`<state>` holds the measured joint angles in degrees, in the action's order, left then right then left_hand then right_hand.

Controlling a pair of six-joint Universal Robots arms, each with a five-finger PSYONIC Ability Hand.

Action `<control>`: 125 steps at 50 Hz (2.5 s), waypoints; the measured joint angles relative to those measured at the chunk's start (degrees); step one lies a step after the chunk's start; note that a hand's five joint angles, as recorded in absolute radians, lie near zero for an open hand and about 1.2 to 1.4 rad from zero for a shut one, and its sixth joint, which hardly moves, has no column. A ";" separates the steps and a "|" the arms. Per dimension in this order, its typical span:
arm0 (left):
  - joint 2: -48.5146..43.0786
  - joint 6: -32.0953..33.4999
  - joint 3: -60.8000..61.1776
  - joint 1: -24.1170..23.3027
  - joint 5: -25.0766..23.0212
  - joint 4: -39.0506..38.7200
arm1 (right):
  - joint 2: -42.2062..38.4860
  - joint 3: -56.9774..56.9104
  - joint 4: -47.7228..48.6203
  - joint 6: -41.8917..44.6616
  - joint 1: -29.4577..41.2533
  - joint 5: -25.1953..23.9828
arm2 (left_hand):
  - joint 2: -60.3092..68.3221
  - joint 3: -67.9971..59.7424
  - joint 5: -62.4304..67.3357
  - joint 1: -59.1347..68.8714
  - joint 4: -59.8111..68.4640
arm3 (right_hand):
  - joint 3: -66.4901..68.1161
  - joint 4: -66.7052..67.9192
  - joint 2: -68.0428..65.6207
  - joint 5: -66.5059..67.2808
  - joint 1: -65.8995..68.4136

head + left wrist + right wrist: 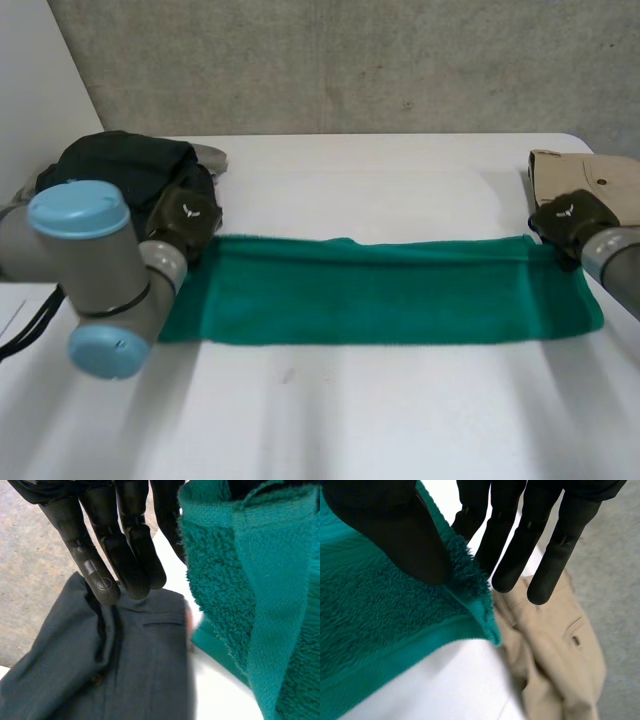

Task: Fold the laundry.

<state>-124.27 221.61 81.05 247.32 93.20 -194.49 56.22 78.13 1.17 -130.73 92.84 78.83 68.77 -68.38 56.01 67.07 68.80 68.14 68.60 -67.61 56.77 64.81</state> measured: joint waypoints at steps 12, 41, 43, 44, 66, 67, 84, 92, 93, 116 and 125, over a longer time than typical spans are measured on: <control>-11.71 1.48 -18.81 -0.15 4.04 1.10 | -9.52 -16.05 2.50 -0.19 3.95 3.42 | 0.00 0.00 0.00 0.00 0.00 | 0.04 0.02 -0.01 0.39 0.00; 0.93 -6.94 -8.06 1.89 -1.74 -15.54 | -1.05 -22.94 1.50 -19.70 7.01 2.49 | 0.05 -0.07 0.00 0.00 0.18 | 0.19 0.17 -0.05 1.41 0.00; 0.77 -6.79 -4.89 1.86 -1.94 -15.25 | -1.83 -20.98 0.53 -18.75 7.01 2.42 | 0.05 -0.07 0.00 0.00 0.18 | 0.19 0.17 -0.05 1.41 0.00; 0.80 -6.68 -2.76 1.83 -2.00 -15.00 | -2.24 -19.60 -0.29 -17.86 6.99 2.43 | 0.05 -0.07 0.00 0.00 0.18 | 0.19 0.17 -0.06 1.42 0.00; 28.32 6.30 35.37 0.24 -1.82 19.92 | 16.58 23.15 -22.47 18.72 -5.88 4.95 | 0.05 -0.07 0.00 0.00 0.21 | 0.19 0.17 -0.05 1.42 0.00; 28.16 6.36 34.78 0.24 -1.85 20.01 | 16.97 23.26 -21.68 18.51 -6.16 4.94 | 0.05 -0.07 0.00 0.00 0.21 | 0.19 0.17 -0.05 1.43 0.00; 7.20 5.89 6.16 0.45 4.40 3.44 | 4.87 1.60 -1.81 3.73 1.16 5.92 | 0.05 -0.08 0.00 0.00 0.21 | 0.19 0.17 -0.05 1.43 0.00; 4.89 4.36 -16.79 0.32 4.54 -4.58 | 4.17 -16.82 7.83 -4.42 3.04 9.14 | 0.05 -0.08 0.00 0.00 0.22 | 0.19 0.17 -0.05 1.42 0.00; 4.89 4.01 -19.25 0.39 4.48 -6.07 | 4.32 -18.40 8.70 -5.50 3.07 9.31 | 0.05 -0.08 0.00 0.00 0.22 | 0.19 0.17 -0.05 1.42 0.00; 8.60 -3.89 -6.13 0.87 2.98 -7.65 | 9.79 -12.73 1.98 -13.15 2.54 5.46 | 0.06 -0.09 0.84 0.00 0.22 | 0.19 0.18 -0.05 1.80 0.00; 20.66 -2.43 21.29 -0.99 1.43 -2.72 | 14.59 5.66 -13.49 -0.53 -3.28 0.92 | 0.06 -0.10 0.84 0.00 0.22 | 0.20 0.18 -0.06 1.81 0.00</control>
<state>-103.61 219.18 102.34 246.33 94.63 -197.21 70.81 83.79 -12.31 -131.26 89.56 79.75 68.83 -68.48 56.85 67.07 69.02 68.34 68.78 -67.67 58.58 64.81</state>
